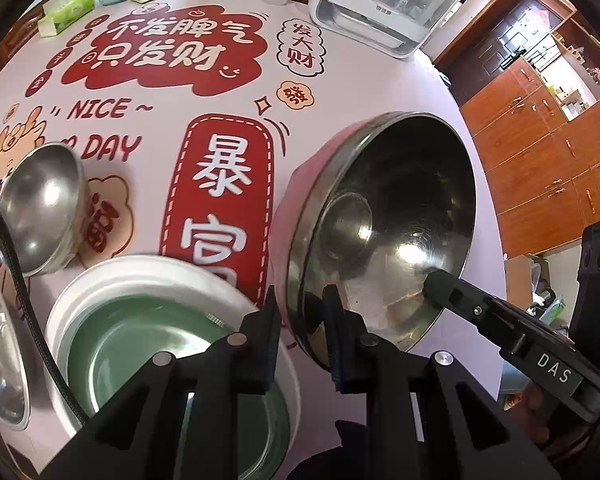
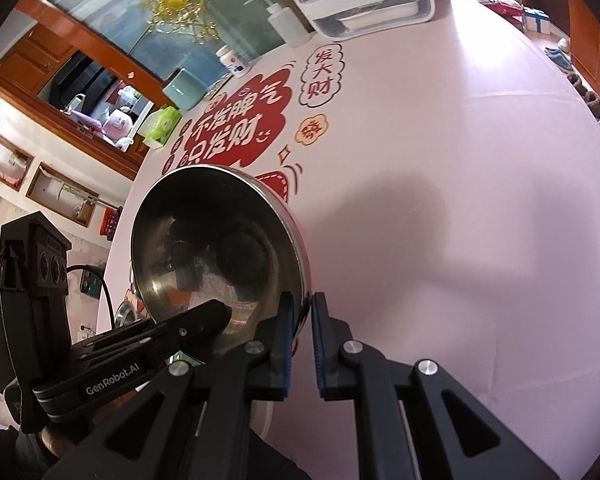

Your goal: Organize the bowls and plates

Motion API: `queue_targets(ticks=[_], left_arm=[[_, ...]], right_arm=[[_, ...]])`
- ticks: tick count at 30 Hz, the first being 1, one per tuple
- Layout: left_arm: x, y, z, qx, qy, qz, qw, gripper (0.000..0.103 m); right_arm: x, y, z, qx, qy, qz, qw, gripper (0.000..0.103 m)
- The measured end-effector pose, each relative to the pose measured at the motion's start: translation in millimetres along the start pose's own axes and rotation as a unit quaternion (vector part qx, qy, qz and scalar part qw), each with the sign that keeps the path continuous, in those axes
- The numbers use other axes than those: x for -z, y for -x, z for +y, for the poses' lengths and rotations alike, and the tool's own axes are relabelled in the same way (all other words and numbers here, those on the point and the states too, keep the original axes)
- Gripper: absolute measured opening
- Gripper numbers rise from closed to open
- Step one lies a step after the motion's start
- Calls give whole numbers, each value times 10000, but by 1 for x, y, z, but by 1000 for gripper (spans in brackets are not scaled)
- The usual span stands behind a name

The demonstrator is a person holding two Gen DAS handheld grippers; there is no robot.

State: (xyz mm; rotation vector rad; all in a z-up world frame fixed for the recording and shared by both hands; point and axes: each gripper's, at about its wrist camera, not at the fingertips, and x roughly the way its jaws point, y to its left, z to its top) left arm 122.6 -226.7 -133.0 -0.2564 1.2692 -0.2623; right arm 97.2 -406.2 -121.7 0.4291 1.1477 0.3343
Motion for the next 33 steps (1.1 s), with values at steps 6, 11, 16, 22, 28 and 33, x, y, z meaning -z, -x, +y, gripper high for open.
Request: queue_targets(ticks=[6, 11, 16, 22, 28, 33], left_arm=[[16, 15, 11, 23, -17, -45, 10000, 18], [29, 29, 22, -19, -65, -83, 9999, 19], [42, 42, 39, -68, -25, -98, 9999, 19], [56, 63, 67, -171, 29, -144, 9997, 19], [67, 78, 102, -210, 171, -93, 9996, 19], [74, 90, 130, -208, 252, -42, 9995, 19]], right_arm=[[14, 2, 13, -38, 0, 27, 10000, 10], [27, -1, 25, -126, -42, 67, 9999, 10], [39, -6, 42, -271, -71, 123, 9995, 10], [53, -14, 72, -393, 32, 160, 9991, 10], [65, -26, 105, -450, 134, 241, 9986, 10], [76, -38, 131, -469, 137, 302, 9983, 10]])
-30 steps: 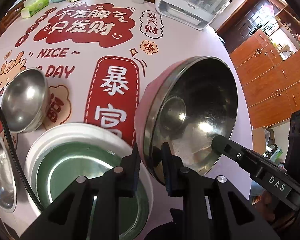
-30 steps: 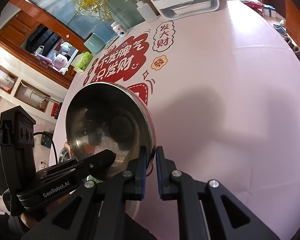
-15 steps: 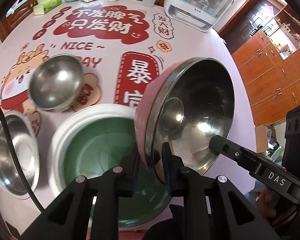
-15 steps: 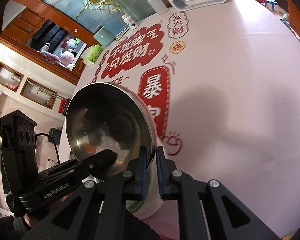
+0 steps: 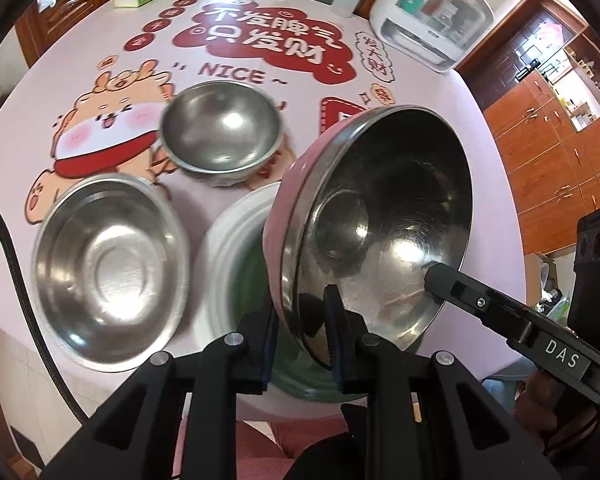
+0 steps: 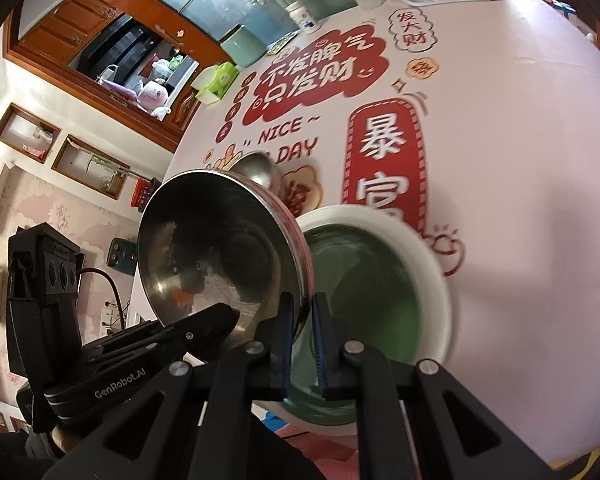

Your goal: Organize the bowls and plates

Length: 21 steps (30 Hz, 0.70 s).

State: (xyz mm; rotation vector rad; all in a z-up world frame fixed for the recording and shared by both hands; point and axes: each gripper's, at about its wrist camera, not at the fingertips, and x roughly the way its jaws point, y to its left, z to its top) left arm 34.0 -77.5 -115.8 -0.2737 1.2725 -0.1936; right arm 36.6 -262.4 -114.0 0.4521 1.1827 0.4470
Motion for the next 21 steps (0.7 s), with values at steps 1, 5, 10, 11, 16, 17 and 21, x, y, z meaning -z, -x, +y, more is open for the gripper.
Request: queue_targets(ticks=[1, 5, 10, 11, 16, 17, 21], left_arm=[[1, 2, 5, 7, 4, 11, 10000, 19], [1, 11, 26, -8, -15, 19, 10000, 20], [0, 19, 56, -45, -81, 118, 9999, 22], [-1, 20, 62, -62, -96, 141, 9998, 23], [-4, 28, 91, -129, -178, 197, 9996, 23], [-5, 29, 97, -140, -197, 214, 9995, 23], [-7, 31, 119, -147, -242, 327, 9991, 24]], right_arm=[[1, -2, 5, 5, 5, 0, 10000, 10], [1, -14, 24, -12, 21, 14, 10000, 10], [1, -35, 51, 5, 47, 73, 10000, 10], [1, -39, 55, 12, 49, 96, 9999, 10], [4, -56, 78, 26, 66, 145, 9999, 10], [4, -60, 83, 20, 60, 151, 9999, 10], [9, -74, 98, 8, -1, 174, 9998, 10]])
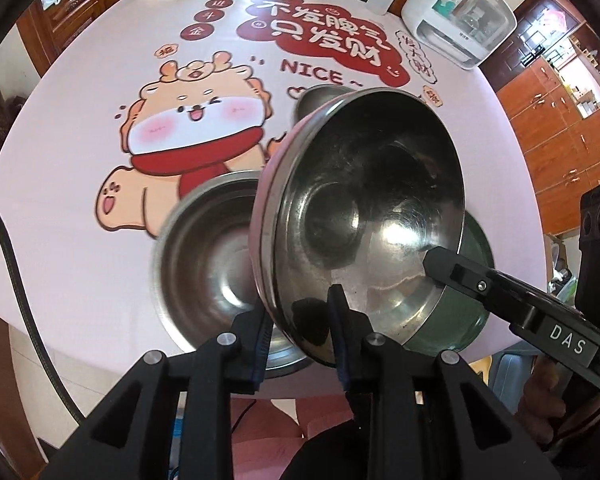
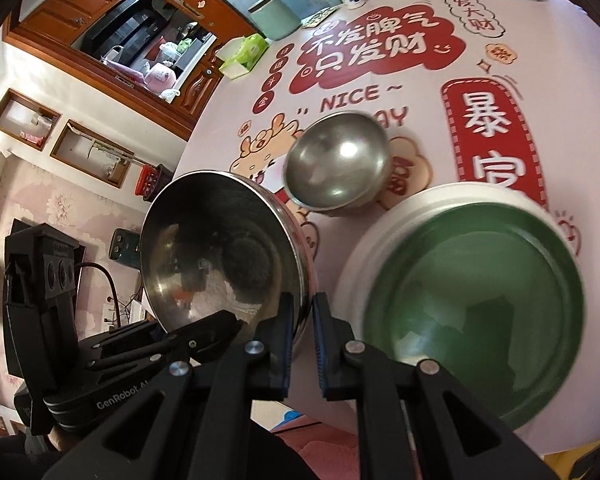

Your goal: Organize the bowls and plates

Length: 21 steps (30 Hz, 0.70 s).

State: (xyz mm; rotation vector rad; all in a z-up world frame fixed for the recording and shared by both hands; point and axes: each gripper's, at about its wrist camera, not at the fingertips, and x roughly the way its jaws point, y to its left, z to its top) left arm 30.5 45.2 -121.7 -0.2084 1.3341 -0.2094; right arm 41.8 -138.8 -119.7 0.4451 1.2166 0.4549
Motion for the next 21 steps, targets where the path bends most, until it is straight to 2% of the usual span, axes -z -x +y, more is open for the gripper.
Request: queue_targets(ticks=[10, 21], left_arm=[[4, -2, 38, -58, -334, 353, 9988, 25], [7, -15, 60, -107, -716, 772, 9944, 27]], right_arm=[[23, -28, 21, -26, -420, -6, 9991, 11], [46, -37, 26, 148, -889, -280, 9955, 12]])
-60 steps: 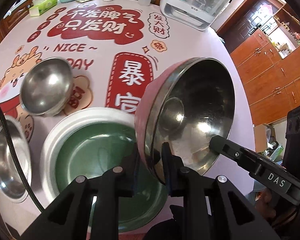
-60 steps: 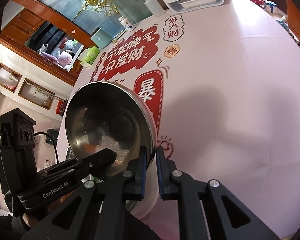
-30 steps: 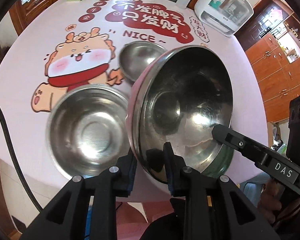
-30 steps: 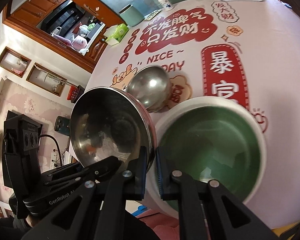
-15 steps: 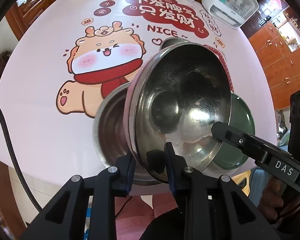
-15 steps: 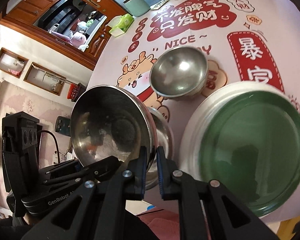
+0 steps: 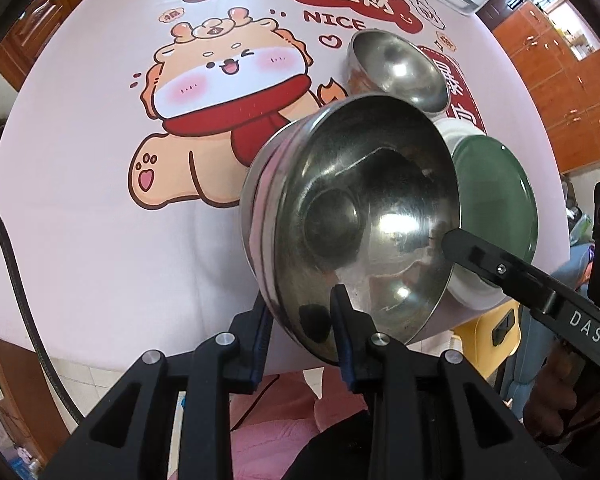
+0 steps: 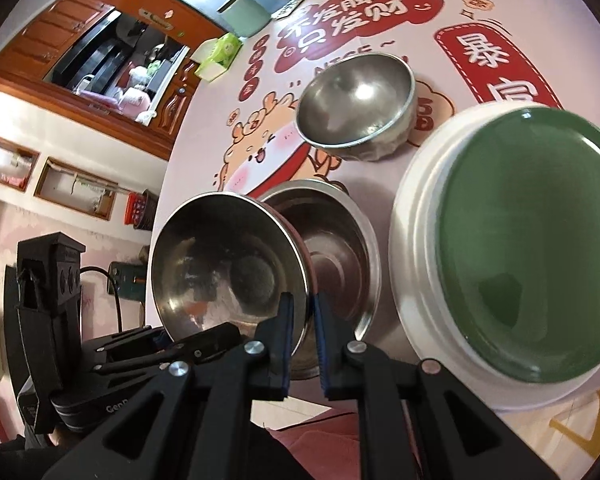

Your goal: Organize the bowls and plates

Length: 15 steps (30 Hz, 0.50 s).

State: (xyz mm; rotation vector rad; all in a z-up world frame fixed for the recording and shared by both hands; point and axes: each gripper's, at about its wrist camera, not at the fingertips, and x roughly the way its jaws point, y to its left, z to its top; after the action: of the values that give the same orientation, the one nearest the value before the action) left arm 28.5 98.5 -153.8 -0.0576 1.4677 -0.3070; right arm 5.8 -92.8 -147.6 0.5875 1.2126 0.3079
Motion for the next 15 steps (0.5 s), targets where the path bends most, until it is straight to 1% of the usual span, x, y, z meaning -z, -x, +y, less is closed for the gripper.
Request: queue_targets(ticks=[6, 10, 15], left_arm=[[-1, -2, 1, 67, -85, 6, 9999, 30], [-2, 1, -2, 129, -228, -68, 9996, 38], [0, 7, -5, 159, -420, -163, 9989, 38]], right_arm=[[4, 8, 1, 42, -96, -222, 9997, 12], [7, 13, 7, 83, 5, -344, 9994, 12], [13, 14, 9, 140, -43, -372, 9992, 12]])
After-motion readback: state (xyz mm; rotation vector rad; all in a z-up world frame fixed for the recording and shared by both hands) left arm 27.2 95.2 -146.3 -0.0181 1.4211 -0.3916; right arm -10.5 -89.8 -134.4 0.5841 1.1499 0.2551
